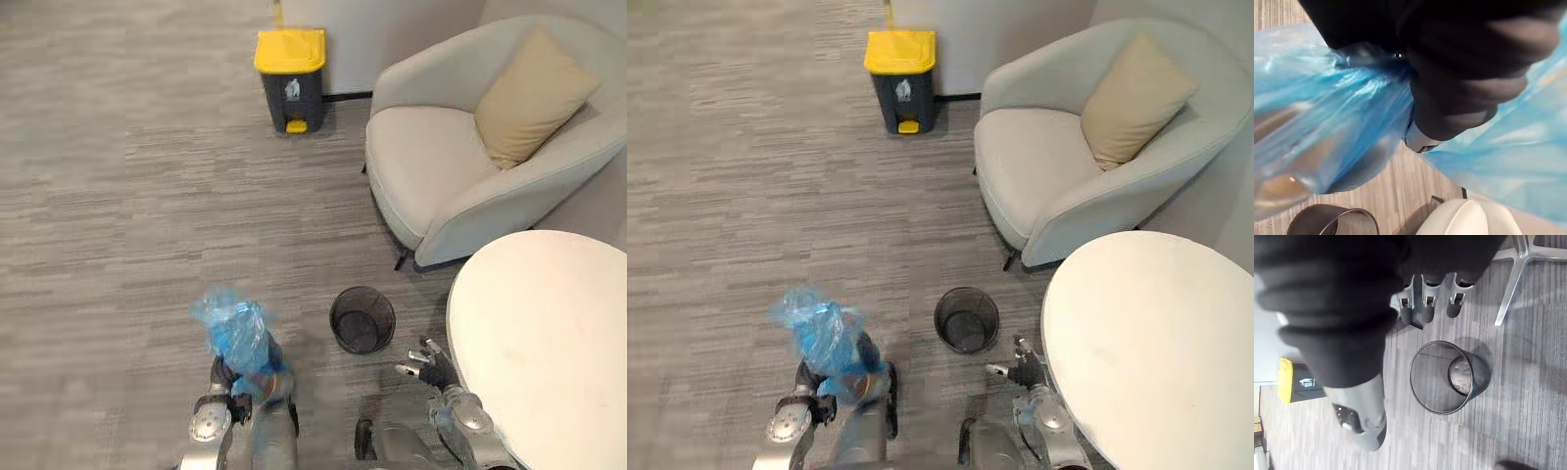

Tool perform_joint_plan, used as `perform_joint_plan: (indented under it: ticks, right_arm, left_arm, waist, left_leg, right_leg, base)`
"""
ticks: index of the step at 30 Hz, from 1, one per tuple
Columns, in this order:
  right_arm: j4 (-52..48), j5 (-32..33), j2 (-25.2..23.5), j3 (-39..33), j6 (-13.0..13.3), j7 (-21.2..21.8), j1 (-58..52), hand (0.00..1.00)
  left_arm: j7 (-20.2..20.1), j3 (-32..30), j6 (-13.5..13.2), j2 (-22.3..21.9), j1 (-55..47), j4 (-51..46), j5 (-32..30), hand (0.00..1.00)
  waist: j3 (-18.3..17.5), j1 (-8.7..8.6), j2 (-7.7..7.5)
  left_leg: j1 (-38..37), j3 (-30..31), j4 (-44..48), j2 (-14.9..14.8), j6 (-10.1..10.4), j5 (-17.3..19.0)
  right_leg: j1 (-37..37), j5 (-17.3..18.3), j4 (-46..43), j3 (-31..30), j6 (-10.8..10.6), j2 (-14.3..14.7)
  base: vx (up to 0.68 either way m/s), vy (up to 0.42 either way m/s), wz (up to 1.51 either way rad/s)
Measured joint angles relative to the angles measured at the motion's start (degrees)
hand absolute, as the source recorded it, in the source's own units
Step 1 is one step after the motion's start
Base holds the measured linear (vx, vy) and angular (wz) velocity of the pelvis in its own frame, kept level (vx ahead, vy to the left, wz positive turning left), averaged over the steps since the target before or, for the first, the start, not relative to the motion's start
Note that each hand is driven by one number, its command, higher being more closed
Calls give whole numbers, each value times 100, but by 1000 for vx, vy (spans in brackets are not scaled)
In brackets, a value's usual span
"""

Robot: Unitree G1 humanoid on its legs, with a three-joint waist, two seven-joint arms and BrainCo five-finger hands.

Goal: Gather rubbish on tea table into small bin, then transfer packed bag to large trash can.

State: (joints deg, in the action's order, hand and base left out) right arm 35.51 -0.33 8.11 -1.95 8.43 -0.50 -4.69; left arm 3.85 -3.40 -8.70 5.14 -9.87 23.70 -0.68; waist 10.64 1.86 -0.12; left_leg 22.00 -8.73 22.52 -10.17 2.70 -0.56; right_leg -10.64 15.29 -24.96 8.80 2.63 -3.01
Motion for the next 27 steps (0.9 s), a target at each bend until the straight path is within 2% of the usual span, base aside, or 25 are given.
perform_joint_plan:
  ticks: [2,4,5,6,7,10,15,20,23,26,27]
  right_arm:
    - [-6,-1,47,-36,1,-50,-35,0]
    - [41,-3,109,-61,1,-52,-67,0]
    - [78,-3,112,-69,2,-53,-74,0]
    - [211,-7,120,-204,-2,-51,-67,0]
    - [305,-7,59,-253,-14,-49,-22,0]
    - [418,-11,22,-257,-10,-43,30,0]
    - [494,-24,23,-264,-12,-42,53,0]
    - [687,-33,32,-268,-36,-44,92,0]
    - [695,-58,34,-268,-102,-45,164,0]
    - [713,-142,39,-268,-123,-49,298,0]
    - [742,-156,36,-266,-125,-49,313,0]
  left_arm:
    - [-3,39,1,15,-40,-106,-2,100]
    - [-9,59,4,83,21,-56,-6,100]
    - [-9,59,5,91,97,-6,-6,100]
    - [-10,56,9,101,205,147,-7,100]
    - [-14,59,26,140,269,302,-13,100]
    - [-18,76,95,242,152,406,-39,100]
    - [-17,74,94,309,149,516,-122,100]
    - [-15,52,104,313,142,629,-125,100]
    - [-14,31,104,323,133,627,-125,100]
    - [-16,-33,105,320,111,609,-124,100]
    - [-18,-61,108,321,84,565,-124,100]
  waist:
    - [-6,-90,12]
    - [-43,-143,85]
    - [-49,-165,95]
    - [-59,-254,113]
    - [-63,-258,101]
    - [-71,-261,120]
    - [-100,-267,150]
    - [-105,-278,141]
    - [-106,-272,141]
    - [-103,-276,131]
    - [-81,-278,89]
  left_leg:
    - [-182,-179,516,-79,-41,360]
    - [-737,-538,605,-234,17,925]
    - [-869,-658,434,-254,71,963]
    - [-1002,-887,-15,-195,283,899]
    - [-1075,-875,-370,-56,298,737]
    - [-1237,-857,-551,144,205,556]
    - [-1269,-825,-624,259,133,510]
    - [-1193,-643,-645,316,127,517]
    - [-1032,-593,-568,310,53,613]
    - [-664,-556,-32,269,-22,997]
    - [-587,-556,226,295,-75,1223]
  right_leg:
    - [95,-29,96,198,-13,-52]
    - [126,-94,182,492,-110,-171]
    - [133,-124,231,573,-151,-204]
    - [152,-241,391,725,-244,-259]
    - [267,-411,691,805,-355,-303]
    - [656,-758,1317,831,-497,-326]
    - [781,-962,1573,851,-568,-394]
    - [789,-997,1623,997,-582,-397]
    - [662,-993,1594,1020,-590,-384]
    - [316,-719,1072,973,-736,-478]
    - [172,-477,638,936,-795,-613]
  base:
    - [-102,-36,69]
    - [-83,85,76]
    - [-60,133,89]
    - [-41,127,80]
    - [-24,147,67]
    - [-3,135,16]
    - [-42,81,4]
    - [-68,20,13]
    - [-68,14,8]
    - [-38,81,-2]
    - [-3,117,6]
